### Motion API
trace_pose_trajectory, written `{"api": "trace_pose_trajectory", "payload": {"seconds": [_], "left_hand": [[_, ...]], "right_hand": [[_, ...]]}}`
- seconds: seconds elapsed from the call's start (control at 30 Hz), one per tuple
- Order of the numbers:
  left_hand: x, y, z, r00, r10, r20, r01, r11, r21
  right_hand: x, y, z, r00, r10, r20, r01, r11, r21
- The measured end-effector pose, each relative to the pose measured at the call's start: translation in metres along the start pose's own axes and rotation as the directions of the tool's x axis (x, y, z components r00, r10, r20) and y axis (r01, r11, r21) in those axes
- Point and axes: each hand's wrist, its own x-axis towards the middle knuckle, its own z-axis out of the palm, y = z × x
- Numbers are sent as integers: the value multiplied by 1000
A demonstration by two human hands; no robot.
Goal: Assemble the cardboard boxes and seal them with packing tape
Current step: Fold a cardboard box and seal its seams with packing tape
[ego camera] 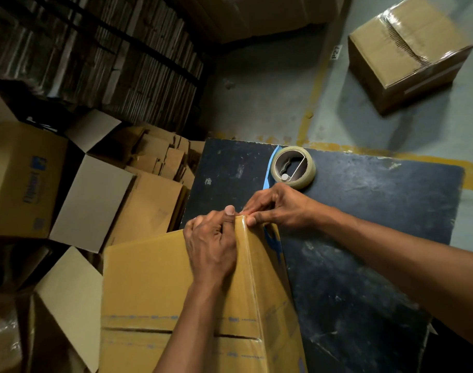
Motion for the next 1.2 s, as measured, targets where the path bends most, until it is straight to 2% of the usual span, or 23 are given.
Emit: {"api": "trace_pose_trajectory", "payload": {"seconds": [0.1, 0.2, 0.33, 0.47, 0.63, 0.67, 0.77, 0.83, 0.93, 1.07, 1.13, 1.2], "left_hand": [[0, -1, -1, 1000, 6, -1, -6, 1000, 3], [0, -1, -1, 1000, -11, -3, 11, 1000, 6], [-1, 1, -1, 1000, -22, -19, 21, 1000, -9], [0, -1, 1, 999, -29, -17, 30, 1000, 3], [1, -2, 3, 1000, -19, -21, 20, 999, 29], [2, -2, 3, 1000, -18, -20, 19, 999, 33], [3, -5, 4, 1000, -23, 0, 23, 999, 45], [2, -5, 3, 1000, -21, 1, 21, 999, 40], [1, -2, 0, 1000, -9, -3, 9, 997, 75], [0, 3, -4, 1000, 8, 11, -9, 997, 82], [-4, 1, -9, 999, 29, -22, -27, 997, 72], [-13, 2, -15, 997, 33, -72, -30, 999, 43]], "right_hand": [[0, 3, -8, 997, 24, 78, -20, 999, -50], [0, -9, -17, 992, 61, 115, -32, 971, -236], [1, -27, -5, 995, 15, 96, 6, 976, -216], [-5, 2, 23, 993, -30, 118, 68, 940, -335], [-25, 37, 3, 981, 137, 140, -41, 840, -541], [-26, 36, 2, 981, 133, 143, -32, 833, -552], [-20, 23, 7, 996, 20, 92, 19, 913, -407], [-12, 13, 16, 995, -40, 86, 70, 924, -375], [-8, 9, 28, 995, -23, 97, 67, 876, -478], [-30, 21, 13, 993, 76, 94, -7, 810, -586], [-44, 16, 13, 996, 24, 89, 33, 802, -597], [-48, -2, 22, 993, -102, 66, 121, 774, -621]]}}
